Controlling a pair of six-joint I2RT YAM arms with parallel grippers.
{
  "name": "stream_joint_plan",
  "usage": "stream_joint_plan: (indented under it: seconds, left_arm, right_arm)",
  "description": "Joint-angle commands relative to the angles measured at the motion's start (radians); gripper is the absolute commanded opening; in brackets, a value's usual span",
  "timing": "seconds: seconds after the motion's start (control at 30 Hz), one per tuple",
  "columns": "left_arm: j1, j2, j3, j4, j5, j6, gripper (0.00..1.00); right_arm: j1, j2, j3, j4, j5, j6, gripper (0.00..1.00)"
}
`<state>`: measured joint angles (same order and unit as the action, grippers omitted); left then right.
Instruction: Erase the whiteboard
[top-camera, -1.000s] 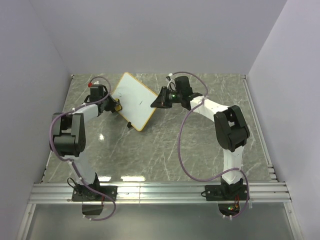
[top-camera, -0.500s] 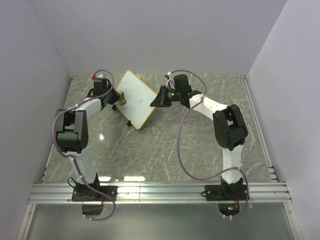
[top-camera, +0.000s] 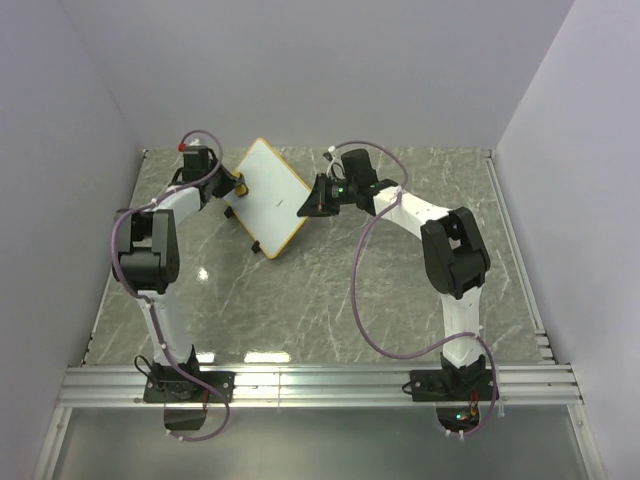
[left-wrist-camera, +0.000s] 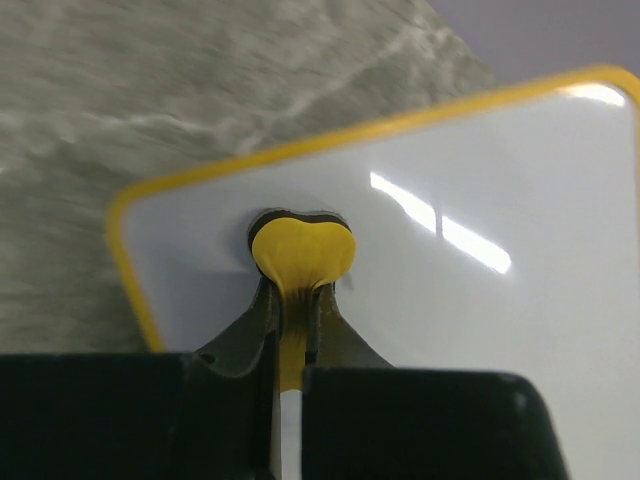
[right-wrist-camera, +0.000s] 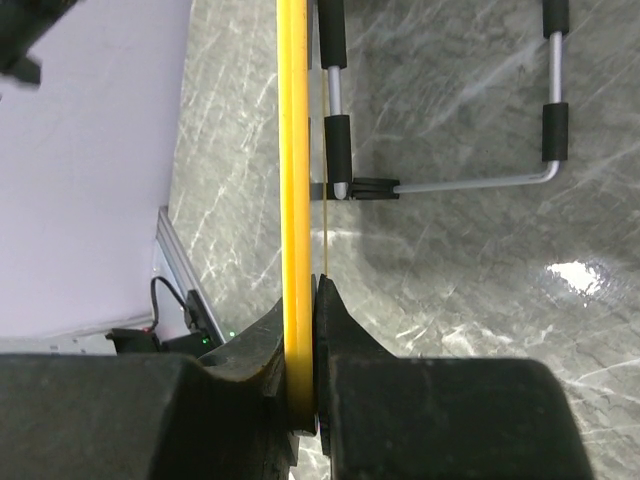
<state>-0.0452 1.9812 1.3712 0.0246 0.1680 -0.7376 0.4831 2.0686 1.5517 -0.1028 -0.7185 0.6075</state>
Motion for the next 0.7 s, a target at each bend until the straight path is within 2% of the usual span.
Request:
stream_joint_plan:
  seconds: [0.0,0.2,0.47,0.67]
  left_arm:
    - [0.066,0.085,0.035,-0.022,-0.005,0.032,0.00]
    - [0.077,0.126,0.075,-0.022,0.051,0.052,0.00]
    - [-0.025,0.093,0.163,-0.022,0.090,0.099,0.00]
    - [-0.084,0.120,0.291,-0.104,0.097,0.113,0.00]
  right_arm:
    - [0.025,-0.010,-0.004,-0.124,-0.061,0.002,0.00]
    - [0.023,-0.007,-0.004,-0.136,-0.064,-0.006,0.00]
    - [0.025,0.004,0.004,-0.124,-0.067,0.003,0.00]
    - [0.029,0.004,-0.004,-0.118,-0.062,0.006,0.00]
